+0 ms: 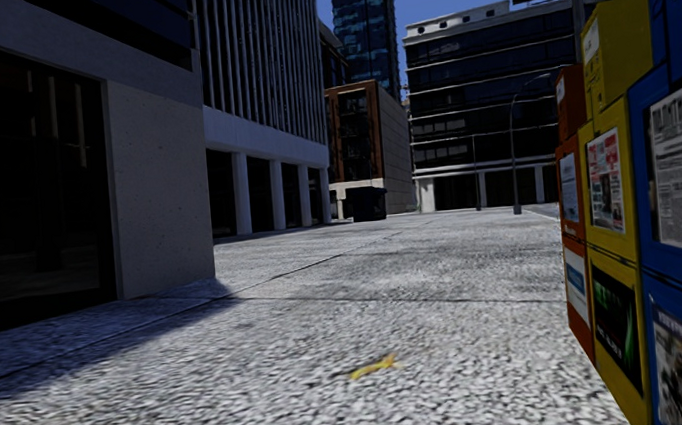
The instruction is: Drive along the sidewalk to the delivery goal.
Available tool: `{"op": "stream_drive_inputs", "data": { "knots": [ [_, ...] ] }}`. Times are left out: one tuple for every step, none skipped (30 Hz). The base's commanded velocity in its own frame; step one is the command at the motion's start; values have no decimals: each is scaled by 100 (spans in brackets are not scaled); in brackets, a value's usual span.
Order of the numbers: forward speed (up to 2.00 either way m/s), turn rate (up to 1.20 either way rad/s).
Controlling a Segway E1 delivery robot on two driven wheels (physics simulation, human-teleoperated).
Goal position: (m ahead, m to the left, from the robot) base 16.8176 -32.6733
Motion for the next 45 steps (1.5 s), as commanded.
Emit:
{"op": "stream_drive_inputs", "data": {
  "knots": [
    [84,87],
    [84,86],
    [84,65],
    [84,65],
    [84,40],
    [84,0],
    [84,0],
    [84,0],
    [84,0],
    [84,0],
    [84,0],
    [84,0],
    [84,0],
    [84,0],
    [84,0],
    [84,0],
    [84,0],
    [91,0],
    [91,0],
    [200,-4],
    [200,-20],
    [200,-42],
    [200,-54],
    [200,-54],
    [200,-57],
    [200,-58],
    [200,-58],
    [200,-59],
    [200,-59],
    [200,-59],
    [200,-59],
    [200,-59],
    [200,-59],
    [200,-59],
    [200,-59],
    [200,-59],
    [200,-59],
    [200,-59],
    [200,-59],
    [200,-59],
    [200,-59],
    [200,-59],
    [200,-59],
    [200,-59],
    [200,-59]
  ]
}}
